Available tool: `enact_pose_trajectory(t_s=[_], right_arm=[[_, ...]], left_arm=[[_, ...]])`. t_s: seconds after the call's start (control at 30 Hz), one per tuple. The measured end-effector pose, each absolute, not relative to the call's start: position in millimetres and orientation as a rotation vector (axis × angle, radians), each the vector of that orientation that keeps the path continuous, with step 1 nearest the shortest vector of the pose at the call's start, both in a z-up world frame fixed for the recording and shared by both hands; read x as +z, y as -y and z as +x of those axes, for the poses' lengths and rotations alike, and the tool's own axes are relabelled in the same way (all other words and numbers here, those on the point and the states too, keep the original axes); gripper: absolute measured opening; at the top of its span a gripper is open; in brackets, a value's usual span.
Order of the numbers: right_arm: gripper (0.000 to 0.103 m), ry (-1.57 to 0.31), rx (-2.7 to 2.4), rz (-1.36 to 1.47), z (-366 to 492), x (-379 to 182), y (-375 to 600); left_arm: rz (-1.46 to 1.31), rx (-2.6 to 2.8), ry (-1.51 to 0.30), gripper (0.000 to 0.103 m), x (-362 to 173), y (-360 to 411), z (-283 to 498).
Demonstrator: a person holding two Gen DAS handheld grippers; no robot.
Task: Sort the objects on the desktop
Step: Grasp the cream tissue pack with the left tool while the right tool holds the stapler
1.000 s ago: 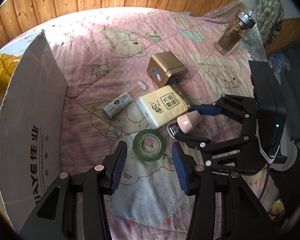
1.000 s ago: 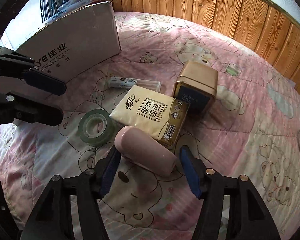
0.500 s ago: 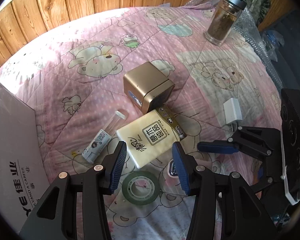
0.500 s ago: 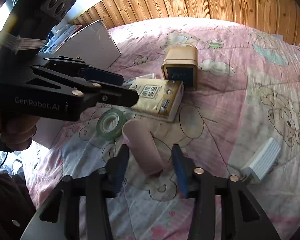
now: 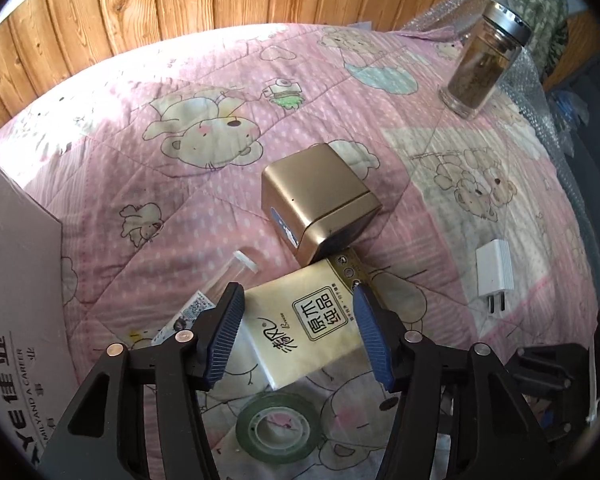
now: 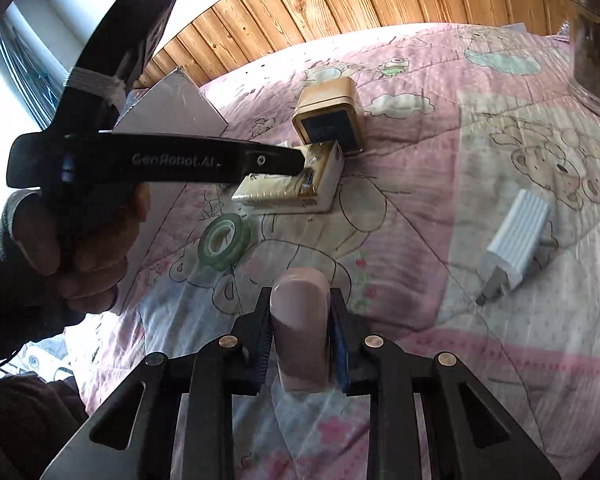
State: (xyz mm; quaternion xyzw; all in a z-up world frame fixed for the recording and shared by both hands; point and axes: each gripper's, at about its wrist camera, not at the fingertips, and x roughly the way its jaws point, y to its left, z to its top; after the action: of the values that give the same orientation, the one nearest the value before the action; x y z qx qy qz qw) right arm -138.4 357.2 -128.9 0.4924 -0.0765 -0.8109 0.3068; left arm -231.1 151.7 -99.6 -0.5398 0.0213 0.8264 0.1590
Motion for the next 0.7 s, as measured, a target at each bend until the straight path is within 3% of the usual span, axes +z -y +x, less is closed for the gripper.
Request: enact_pose_trajectory(t_s=[0.17,0.3,0.5,0.7], right_arm=[[0.027,0.237,-2.183,1.315,-123.2,-126.8,-370.3],[0.027,0.263,-2.207,1.328,-118.4,-126.4,-388.8],[0.027,0.285,-2.221,1.324,-113.6,-123.8,-401.7],[0.027,0.332,-2.233,1.317,-116.1,-129.6,-400.4]], left_arm=[[-1.653,2.051,-0.002,0.064,-97.0,-172.1,-194.0],[-1.589,2.128,-0.239,0.064,-87.3,-186.2,-173.2],[-1.283,2.145,-0.525,0.064,-66.2,-219.4,-153.3],[-1.217,2.130,-0.776,0.064,-107.8,-234.3,-153.4]])
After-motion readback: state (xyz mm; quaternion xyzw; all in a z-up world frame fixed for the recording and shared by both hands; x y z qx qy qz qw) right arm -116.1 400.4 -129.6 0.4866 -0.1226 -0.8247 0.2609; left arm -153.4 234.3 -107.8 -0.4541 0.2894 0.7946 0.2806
